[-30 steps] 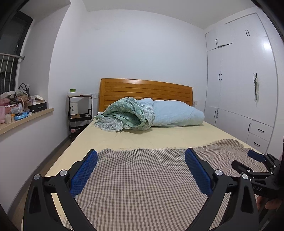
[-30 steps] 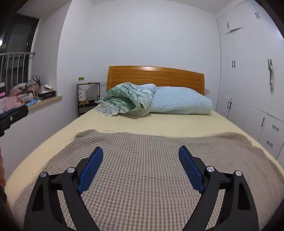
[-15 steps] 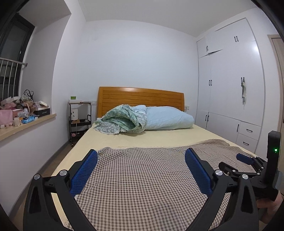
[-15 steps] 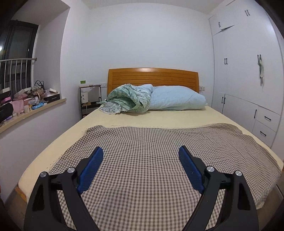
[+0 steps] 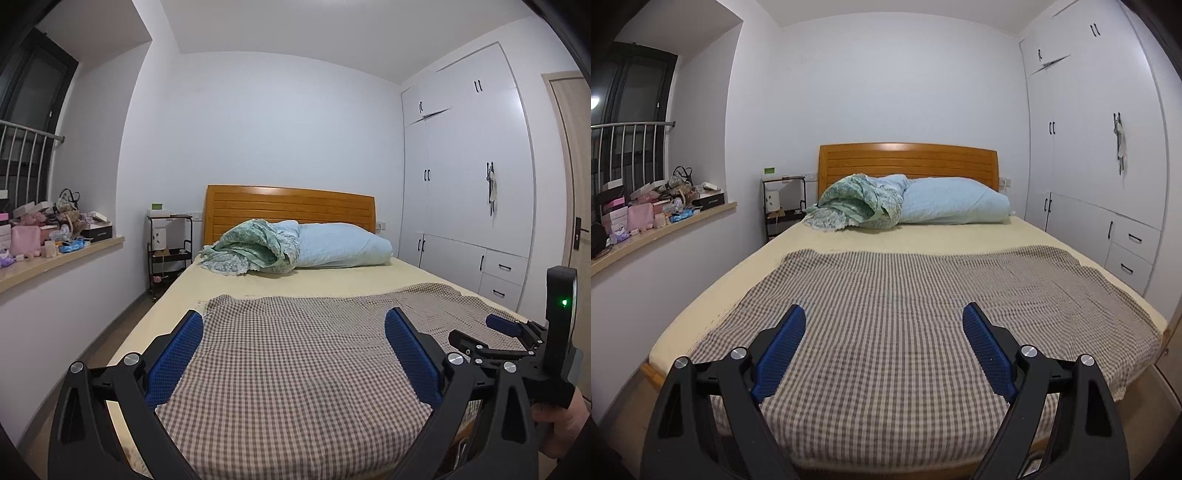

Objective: Collect trash

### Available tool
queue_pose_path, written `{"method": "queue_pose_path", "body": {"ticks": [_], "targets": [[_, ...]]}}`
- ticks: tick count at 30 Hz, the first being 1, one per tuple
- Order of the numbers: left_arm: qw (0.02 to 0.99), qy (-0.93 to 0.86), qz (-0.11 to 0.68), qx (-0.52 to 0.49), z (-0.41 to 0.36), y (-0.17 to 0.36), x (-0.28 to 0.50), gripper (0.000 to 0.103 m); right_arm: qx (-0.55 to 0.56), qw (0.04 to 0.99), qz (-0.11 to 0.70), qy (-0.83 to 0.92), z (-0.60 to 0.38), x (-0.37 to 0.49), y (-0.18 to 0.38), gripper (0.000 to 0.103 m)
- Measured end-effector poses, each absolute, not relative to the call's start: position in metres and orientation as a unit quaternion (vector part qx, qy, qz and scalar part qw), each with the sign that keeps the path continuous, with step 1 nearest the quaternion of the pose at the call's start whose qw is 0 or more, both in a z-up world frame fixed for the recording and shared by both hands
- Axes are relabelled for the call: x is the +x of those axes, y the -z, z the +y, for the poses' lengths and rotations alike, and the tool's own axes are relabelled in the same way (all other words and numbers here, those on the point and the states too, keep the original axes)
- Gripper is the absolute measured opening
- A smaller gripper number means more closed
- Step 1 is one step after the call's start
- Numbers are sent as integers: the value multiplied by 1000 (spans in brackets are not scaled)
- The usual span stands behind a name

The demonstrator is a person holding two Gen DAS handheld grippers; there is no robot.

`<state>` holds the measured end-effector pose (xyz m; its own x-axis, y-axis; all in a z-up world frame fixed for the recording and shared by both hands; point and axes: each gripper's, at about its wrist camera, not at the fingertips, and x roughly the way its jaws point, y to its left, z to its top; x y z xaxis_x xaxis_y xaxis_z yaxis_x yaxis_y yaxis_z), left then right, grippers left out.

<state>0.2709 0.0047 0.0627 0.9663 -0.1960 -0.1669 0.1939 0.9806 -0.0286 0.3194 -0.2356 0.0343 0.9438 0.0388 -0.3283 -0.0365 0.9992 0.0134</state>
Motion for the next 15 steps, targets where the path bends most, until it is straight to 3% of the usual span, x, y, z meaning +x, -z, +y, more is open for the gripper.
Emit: {"method": "queue_pose_path", "body": {"ticks": [13,14,15], "targets": [[995,89,54,1,-9,-65,146,96,29,984,176,-8,-239,221,-23,83],[995,86,52,5,-11,-65,138,96,27,984,174,-8,-239,215,-22,84],[995,83,52,9,-13,-64,129,96,21,985,174,-3,-238,208,-21,92]]}}
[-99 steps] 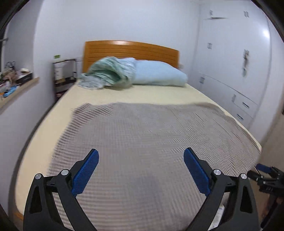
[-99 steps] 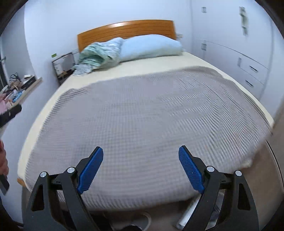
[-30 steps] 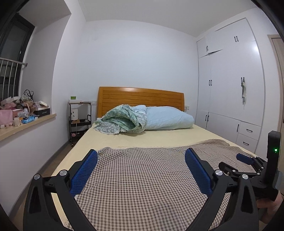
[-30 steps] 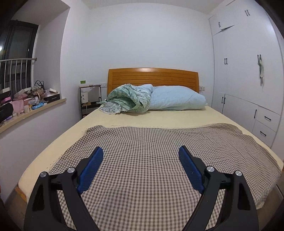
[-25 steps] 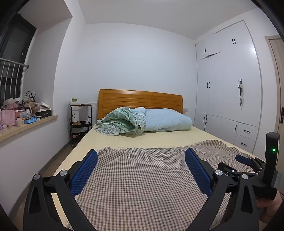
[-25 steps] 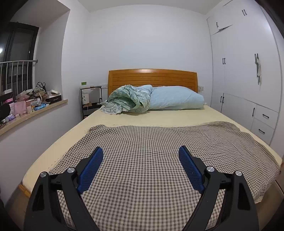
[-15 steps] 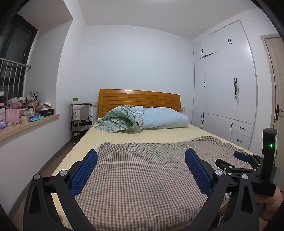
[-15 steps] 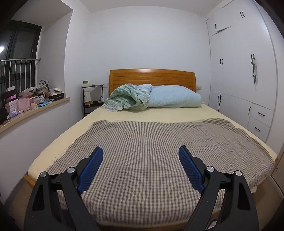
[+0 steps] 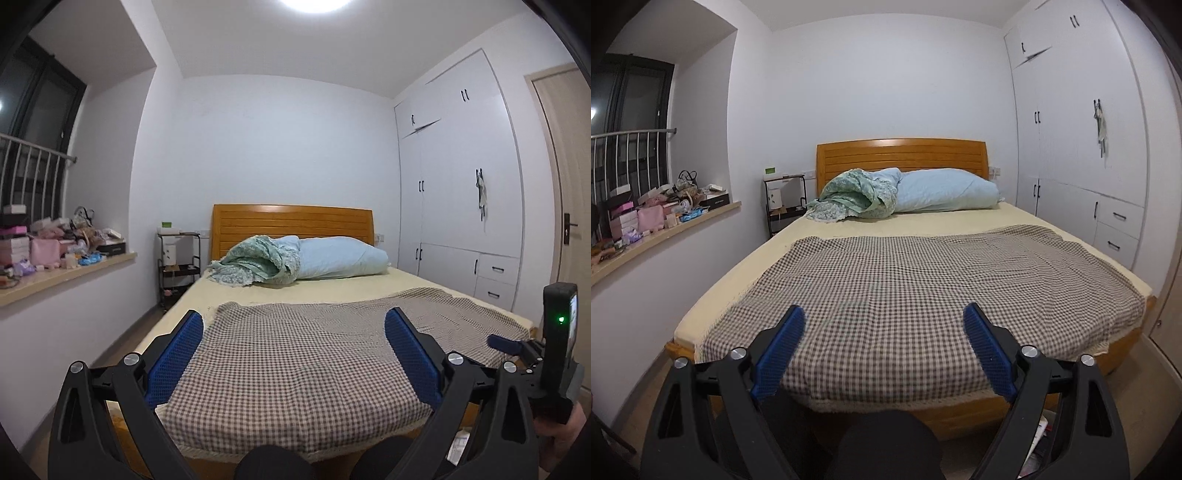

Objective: Collect trash

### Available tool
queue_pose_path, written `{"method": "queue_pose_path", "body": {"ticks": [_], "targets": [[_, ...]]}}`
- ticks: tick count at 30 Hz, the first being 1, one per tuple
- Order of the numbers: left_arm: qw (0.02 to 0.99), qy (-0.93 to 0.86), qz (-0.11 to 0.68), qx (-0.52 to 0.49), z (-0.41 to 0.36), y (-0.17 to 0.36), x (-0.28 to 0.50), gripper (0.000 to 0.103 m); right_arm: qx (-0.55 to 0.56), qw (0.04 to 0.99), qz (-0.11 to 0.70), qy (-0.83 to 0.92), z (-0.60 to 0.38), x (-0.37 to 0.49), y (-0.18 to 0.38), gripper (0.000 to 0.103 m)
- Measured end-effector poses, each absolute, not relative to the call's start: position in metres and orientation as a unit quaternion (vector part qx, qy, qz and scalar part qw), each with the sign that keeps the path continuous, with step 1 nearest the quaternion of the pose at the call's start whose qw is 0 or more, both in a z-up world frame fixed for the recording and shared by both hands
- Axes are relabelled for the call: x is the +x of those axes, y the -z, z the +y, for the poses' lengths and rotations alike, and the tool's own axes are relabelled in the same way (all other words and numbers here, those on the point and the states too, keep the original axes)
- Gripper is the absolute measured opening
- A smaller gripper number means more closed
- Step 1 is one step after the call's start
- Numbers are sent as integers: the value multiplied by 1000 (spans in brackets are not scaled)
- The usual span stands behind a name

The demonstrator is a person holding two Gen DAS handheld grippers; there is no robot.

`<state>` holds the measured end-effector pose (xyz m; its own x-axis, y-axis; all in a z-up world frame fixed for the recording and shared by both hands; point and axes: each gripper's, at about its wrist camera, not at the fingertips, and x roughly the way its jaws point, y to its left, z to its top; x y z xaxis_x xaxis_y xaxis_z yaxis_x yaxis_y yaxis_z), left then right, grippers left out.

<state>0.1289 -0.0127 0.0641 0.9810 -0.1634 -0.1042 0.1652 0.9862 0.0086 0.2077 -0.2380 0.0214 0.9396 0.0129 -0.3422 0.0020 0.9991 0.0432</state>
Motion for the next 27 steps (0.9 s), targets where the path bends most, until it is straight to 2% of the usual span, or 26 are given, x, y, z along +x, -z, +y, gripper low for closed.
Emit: {"method": "queue_pose_path", "body": {"ticks": [14,19,27], "targets": [[991,83,102,-1,-7,-35,17,96,-14,989,145,11,-211,92,-15,93],[990,70,120,-28,1,-27,-5,96,-23,981,194,-12,-198,70,-3,95],[994,46,92,-22,5,-34,-26,96,5,987,163,10,-201,50,-5,95]]}}
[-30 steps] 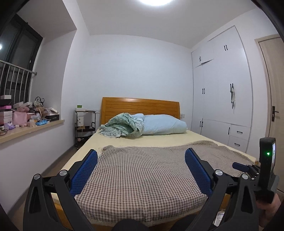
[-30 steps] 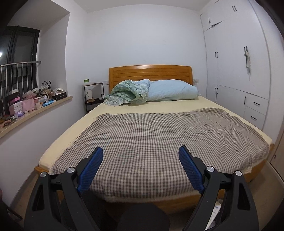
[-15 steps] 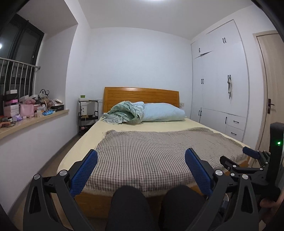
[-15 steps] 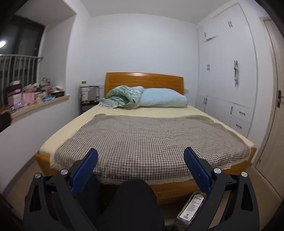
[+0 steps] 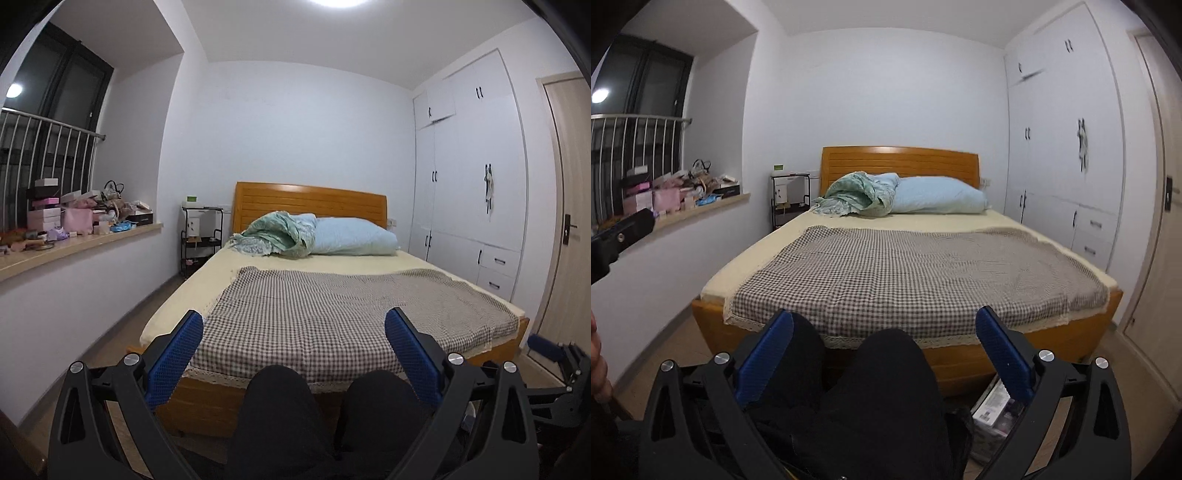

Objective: Collect trash

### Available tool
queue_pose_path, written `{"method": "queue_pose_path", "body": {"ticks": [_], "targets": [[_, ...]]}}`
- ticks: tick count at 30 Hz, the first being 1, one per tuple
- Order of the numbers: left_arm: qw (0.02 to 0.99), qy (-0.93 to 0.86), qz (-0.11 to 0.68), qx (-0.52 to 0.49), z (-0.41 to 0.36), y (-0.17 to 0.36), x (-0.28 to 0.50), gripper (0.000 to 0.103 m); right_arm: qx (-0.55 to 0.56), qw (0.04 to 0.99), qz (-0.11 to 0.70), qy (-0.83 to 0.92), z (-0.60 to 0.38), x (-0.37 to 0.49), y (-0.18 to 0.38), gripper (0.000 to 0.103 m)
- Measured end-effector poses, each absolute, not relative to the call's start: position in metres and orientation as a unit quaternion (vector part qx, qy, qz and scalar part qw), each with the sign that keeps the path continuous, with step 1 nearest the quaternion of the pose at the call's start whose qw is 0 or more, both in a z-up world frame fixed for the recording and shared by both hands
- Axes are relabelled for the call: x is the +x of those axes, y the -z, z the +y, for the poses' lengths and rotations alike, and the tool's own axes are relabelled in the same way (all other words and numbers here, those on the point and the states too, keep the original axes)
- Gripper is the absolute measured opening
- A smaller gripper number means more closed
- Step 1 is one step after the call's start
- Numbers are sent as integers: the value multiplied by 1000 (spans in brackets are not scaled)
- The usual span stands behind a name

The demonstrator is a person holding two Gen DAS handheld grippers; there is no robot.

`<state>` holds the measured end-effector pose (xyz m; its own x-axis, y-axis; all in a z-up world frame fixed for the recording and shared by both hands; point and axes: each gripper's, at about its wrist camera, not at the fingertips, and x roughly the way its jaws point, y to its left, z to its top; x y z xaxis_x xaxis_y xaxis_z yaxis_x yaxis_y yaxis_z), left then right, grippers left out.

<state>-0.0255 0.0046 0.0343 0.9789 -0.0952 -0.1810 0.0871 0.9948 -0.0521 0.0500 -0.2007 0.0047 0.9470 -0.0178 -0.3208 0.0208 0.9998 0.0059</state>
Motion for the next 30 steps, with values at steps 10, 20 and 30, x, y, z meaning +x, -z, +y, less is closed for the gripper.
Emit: {"method": "queue_pose_path", "body": {"ticks": [10,20,30], "targets": [[995,47,90,-8,0,-37,-25,96,10,989,144,35,-204,45,-2,95],[995,49,89,-3,-5,-37,-26,96,21,988,151,34,-207,43,-1,95],[995,50,88,2,-8,-35,-27,96,14,988,152,31,-208,40,-3,95]]}}
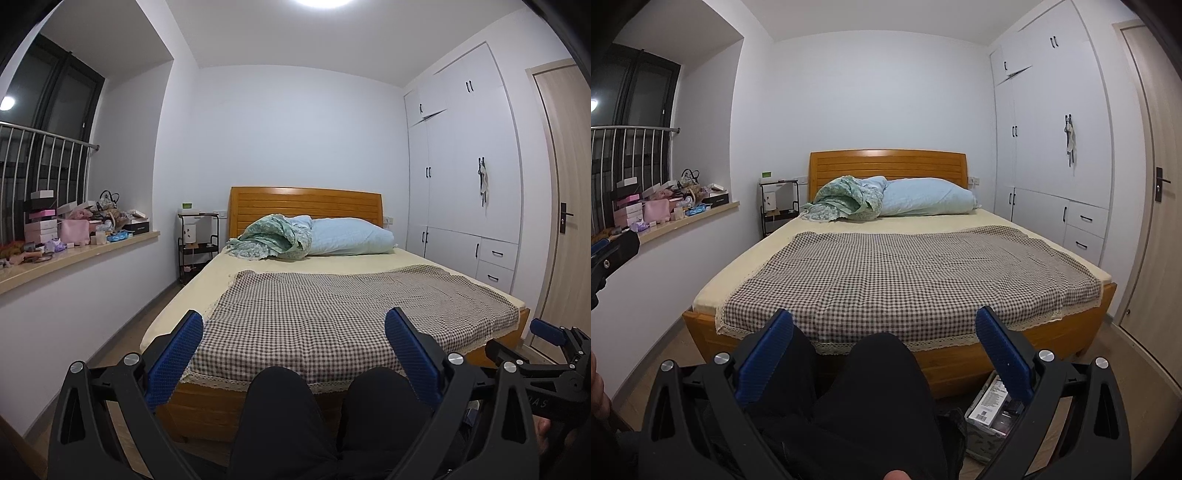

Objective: Collect trash

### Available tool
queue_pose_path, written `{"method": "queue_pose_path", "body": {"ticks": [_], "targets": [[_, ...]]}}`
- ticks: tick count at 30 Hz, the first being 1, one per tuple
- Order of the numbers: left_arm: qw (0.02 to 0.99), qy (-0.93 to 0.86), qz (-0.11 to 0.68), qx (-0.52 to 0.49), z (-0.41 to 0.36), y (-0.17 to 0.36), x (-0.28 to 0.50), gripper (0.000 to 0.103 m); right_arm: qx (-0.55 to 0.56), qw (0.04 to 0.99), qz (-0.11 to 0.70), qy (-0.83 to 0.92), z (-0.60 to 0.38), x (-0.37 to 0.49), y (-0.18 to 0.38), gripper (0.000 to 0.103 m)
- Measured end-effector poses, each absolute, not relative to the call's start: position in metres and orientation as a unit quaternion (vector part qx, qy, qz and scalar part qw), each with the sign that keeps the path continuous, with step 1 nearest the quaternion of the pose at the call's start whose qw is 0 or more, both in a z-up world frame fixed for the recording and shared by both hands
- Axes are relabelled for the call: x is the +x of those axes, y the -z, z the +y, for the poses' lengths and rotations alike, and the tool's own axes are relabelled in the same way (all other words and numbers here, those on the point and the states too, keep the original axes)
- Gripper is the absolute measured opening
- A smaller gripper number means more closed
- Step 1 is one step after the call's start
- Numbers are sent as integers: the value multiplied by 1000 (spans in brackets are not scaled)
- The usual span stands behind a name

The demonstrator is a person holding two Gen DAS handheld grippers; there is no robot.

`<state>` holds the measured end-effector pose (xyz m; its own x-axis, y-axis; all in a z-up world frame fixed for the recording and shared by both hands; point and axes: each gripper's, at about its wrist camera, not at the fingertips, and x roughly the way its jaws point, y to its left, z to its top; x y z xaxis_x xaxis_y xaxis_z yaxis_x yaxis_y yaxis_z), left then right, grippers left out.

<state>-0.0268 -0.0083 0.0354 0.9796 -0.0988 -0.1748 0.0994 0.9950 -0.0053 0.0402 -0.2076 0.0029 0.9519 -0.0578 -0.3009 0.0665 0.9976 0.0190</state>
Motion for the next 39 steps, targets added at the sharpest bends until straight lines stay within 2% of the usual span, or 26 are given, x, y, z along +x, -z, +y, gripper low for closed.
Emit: {"method": "queue_pose_path", "body": {"ticks": [39], "targets": [[995,56,87,7,-7,-34,-24,96,16,986,163,27,-210,42,-3,95]]}}
